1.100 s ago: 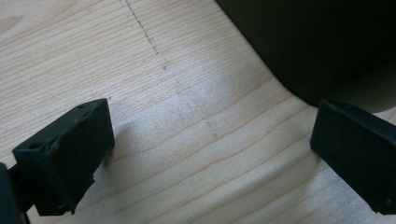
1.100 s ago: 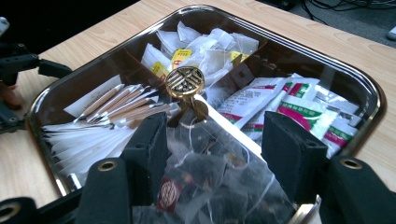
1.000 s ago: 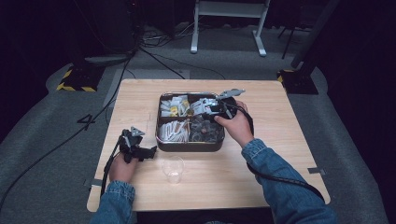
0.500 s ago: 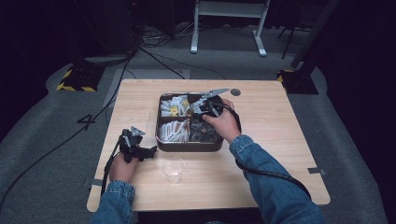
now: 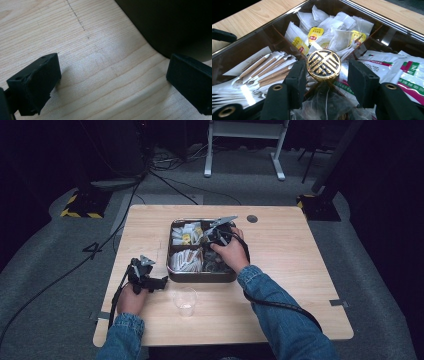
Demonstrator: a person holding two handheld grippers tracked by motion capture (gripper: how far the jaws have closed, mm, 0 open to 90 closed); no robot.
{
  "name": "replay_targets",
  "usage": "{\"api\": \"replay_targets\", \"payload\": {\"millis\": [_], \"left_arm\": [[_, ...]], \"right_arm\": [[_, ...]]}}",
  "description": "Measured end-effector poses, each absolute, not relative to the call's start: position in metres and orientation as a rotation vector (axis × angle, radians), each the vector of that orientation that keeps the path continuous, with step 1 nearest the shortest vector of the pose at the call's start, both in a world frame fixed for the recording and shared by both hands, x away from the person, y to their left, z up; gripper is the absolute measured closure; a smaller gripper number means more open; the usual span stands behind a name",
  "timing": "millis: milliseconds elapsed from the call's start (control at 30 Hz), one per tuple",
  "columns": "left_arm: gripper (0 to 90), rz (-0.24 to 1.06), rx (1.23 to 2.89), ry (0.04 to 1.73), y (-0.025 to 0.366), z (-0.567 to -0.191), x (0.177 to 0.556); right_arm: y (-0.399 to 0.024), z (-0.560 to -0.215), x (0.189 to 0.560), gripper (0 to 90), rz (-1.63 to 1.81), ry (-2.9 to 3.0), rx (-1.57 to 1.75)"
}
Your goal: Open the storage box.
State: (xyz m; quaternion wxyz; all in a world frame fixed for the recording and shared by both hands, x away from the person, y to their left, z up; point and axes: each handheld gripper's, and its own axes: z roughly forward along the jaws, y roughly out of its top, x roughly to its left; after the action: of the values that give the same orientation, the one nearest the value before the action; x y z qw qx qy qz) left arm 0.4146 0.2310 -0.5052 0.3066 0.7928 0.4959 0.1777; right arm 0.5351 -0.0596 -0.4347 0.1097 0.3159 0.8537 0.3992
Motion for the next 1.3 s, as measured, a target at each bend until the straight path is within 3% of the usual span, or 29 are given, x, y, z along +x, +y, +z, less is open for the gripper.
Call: {"api": "replay_targets", "payload": {"millis": [333, 1300], "left_arm": [[0.0, 0.47, 2.098, 1.312, 0.231, -0.505, 0.415], [0.0, 0.469, 2.096, 1.314, 0.231, -0.505, 0.415]], "right_arm": [[-0.046, -0.442, 0.533, 57.9, 1.134, 2.469, 0.879], [-0.047, -0.439, 0.532, 58.5, 1.143, 2.456, 0.918]]}}
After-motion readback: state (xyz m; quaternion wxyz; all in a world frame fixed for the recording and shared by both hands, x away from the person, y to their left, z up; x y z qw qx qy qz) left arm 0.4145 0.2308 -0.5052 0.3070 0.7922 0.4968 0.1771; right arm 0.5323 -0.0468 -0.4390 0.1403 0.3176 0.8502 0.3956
